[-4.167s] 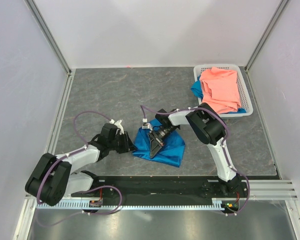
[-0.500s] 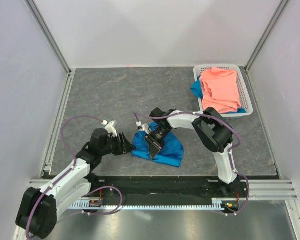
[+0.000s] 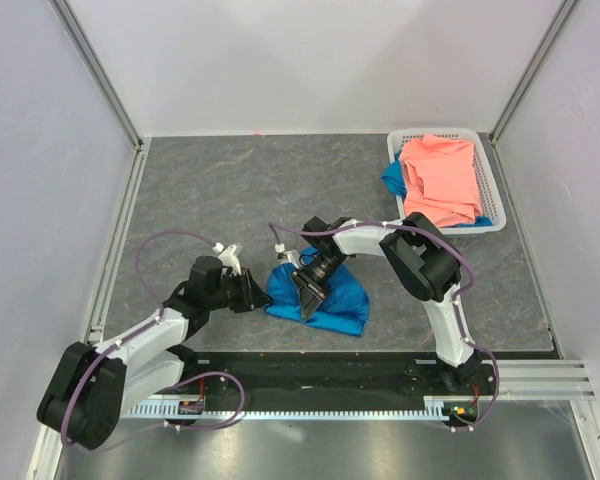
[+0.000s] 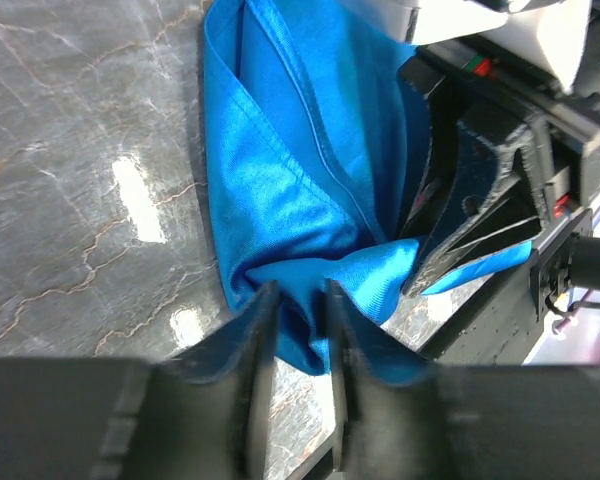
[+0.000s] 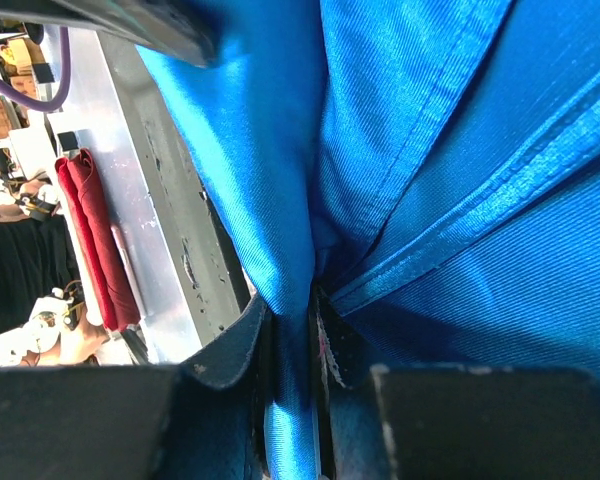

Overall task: Fold the napkin, place the utensils inside, and roll it up
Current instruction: Roll the napkin with the utensil

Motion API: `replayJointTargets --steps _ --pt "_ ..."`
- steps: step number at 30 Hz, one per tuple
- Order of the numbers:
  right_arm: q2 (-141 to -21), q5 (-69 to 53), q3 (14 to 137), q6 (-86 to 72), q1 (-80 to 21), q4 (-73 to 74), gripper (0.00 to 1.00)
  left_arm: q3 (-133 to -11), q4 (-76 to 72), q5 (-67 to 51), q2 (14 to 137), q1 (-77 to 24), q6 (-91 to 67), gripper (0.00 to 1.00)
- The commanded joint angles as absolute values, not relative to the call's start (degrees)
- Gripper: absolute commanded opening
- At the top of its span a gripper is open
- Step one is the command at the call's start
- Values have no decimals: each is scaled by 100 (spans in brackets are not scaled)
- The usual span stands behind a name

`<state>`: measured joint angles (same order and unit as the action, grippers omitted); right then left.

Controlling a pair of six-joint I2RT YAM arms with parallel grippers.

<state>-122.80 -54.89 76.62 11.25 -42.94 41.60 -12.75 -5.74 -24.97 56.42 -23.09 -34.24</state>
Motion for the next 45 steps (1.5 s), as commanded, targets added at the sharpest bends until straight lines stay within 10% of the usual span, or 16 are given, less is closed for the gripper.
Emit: replayJointTargets --steps 1,11,30,45 --pt "-12524 -5010 7708 1424 -4271 4157 15 -1380 -923 -2725 5950 -2382 -3463 25" --pt "-12367 -4843 7734 1327 -4228 4148 27 -1564 -642 -2417 6231 -2391 -3410 2" --pt "-10319 -2930 7138 721 -4411 3279 58 -2373 439 -2241 7260 -2399 -3217 2" --pt "-9307 211 5845 597 -6389 1872 81 -2461 650 -2215 7251 -2391 -3252 2"
